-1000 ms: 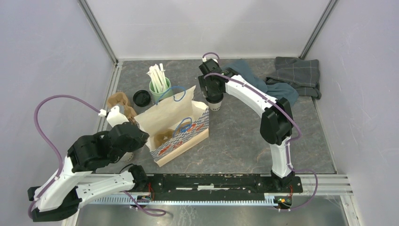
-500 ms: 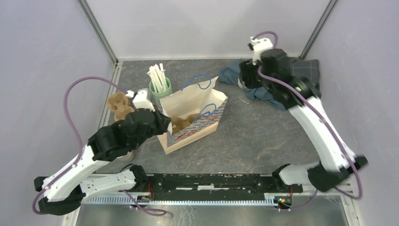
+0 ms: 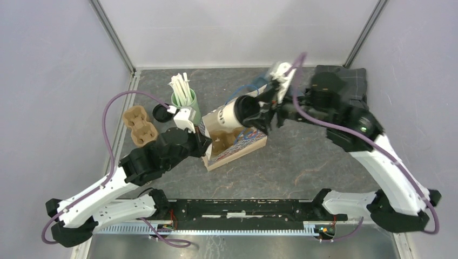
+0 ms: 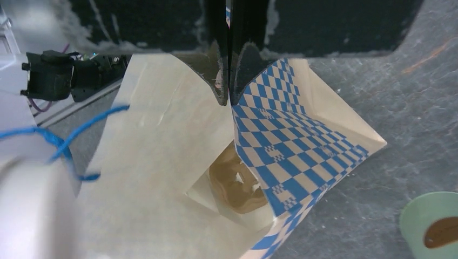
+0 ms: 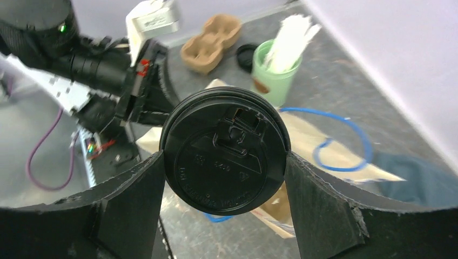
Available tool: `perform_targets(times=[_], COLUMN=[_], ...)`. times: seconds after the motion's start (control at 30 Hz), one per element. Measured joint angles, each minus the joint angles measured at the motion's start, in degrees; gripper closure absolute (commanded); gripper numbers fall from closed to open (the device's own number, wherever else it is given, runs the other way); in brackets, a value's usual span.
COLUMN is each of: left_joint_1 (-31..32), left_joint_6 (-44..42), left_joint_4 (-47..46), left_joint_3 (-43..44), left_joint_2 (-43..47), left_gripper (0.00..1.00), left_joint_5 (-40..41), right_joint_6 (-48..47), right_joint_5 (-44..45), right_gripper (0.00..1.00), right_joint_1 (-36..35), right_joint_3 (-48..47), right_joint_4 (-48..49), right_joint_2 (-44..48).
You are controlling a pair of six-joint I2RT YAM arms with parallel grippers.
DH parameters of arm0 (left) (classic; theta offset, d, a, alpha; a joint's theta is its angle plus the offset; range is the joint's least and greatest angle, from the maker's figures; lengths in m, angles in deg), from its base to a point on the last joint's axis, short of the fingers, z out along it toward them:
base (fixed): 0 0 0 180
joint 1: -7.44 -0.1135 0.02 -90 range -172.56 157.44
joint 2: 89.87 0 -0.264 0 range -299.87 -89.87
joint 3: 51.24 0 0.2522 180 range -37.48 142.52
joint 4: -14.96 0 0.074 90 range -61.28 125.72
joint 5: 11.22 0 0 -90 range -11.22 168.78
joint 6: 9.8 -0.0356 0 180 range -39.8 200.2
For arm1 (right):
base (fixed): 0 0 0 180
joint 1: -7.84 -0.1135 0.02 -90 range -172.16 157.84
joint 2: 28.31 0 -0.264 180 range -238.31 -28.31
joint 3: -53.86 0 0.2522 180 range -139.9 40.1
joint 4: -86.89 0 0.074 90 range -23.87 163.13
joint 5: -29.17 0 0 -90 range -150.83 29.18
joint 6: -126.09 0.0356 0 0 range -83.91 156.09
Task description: Pack the takeout coffee
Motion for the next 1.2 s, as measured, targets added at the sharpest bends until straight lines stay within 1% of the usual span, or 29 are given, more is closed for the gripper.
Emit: perform_targets(times=[0.07,0.13,0.27,0.4,0.5,0.57,0.67,0.73,0.77,0.83,0.9,0.97,1.03,1.13,1.17,1.2], left_joint_1=[0.0,0.0,0.02,0.02,0.02,0.02,0.02,0.02,0.0,0.02,0.02,0.02,0.02,0.02,0.02,0.02], left_joint_6=[-0.44,-1.9,-7.48,-14.56,-16.28,-14.49,-6.86,-0.48,3.08,6.47,8.02,8.72,8.9,8.87,8.85,8.85], left_joint_4=[-2.32,-4.63,-10.27,-13.88,-15.43,-13.66,-7.98,-3.78,-1.36,1.22,3.04,3.98,4.9,6.01,6.12,6.45], left_joint_3=[-2.78,-5.55,-11.13,-13.62,-13.57,-12.72,-9.09,-7.02,-6.29,-6.14,-6.14,-5.88,-4.85,-1.57,-0.63,0.48], left_joint_2=[1.16,2.67,8.13,11.89,12.0,10.97,7.45,5.51,4.57,3.85,3.74,3.8,3.41,1.27,0.5,-0.5], left_gripper=[0.98,0.98,0.98,0.98,0.97,0.93,0.91,0.83,0.8,0.76,0.64,0.56,0.49,0.47,0.49,0.53], left_joint_5=[-1.49,-2.69,-3.67,-2.84,-0.61,2.34,5.99,7.19,7.65,7.65,7.69,7.8,8.07,9.16,9.27,9.4], right_joint_6=[-0.98,-2.32,-6.38,-9.86,-11.08,-11.04,-10.43,-9.44,-8.72,-7.67,-6.93,-6.36,-5.95,-5.35,-5.22,-5.05], right_joint_5=[-0.68,-0.31,3.28,8.79,14.56,18.88,24.57,27.65,29.64,32.61,34.82,36.41,37.29,38.45,38.69,39.1], right_gripper=[0.26,0.28,0.28,0.3,0.31,0.31,0.31,0.32,0.32,0.32,0.32,0.32,0.32,0.32,0.32,0.32], right_joint_1=[-3.87,-6.49,-10.86,-15.5,-19.93,-23.52,-28.24,-30.23,-31.08,-31.87,-32.41,-33.03,-33.79,-35.19,-35.5,-35.87], right_joint_3=[2.56,5.97,11.39,11.28,10.32,9.99,9.99,10.38,11.32,13.31,15.63,17.57,18.6,18.8,18.8,18.8], right_joint_4=[1.14,1.14,0.13,-2.25,-4.35,-5.31,-5.6,-5.09,-4.11,-2.4,-0.66,0.33,0.96,2.12,2.51,2.82], right_joint_2=[-2.16,-3.19,-3.43,-4.22,-5.4,-6.34,-7.96,-8.9,-9.11,-9.11,-9.05,-9.09,-9.14,-9.25,-9.27,-9.29])
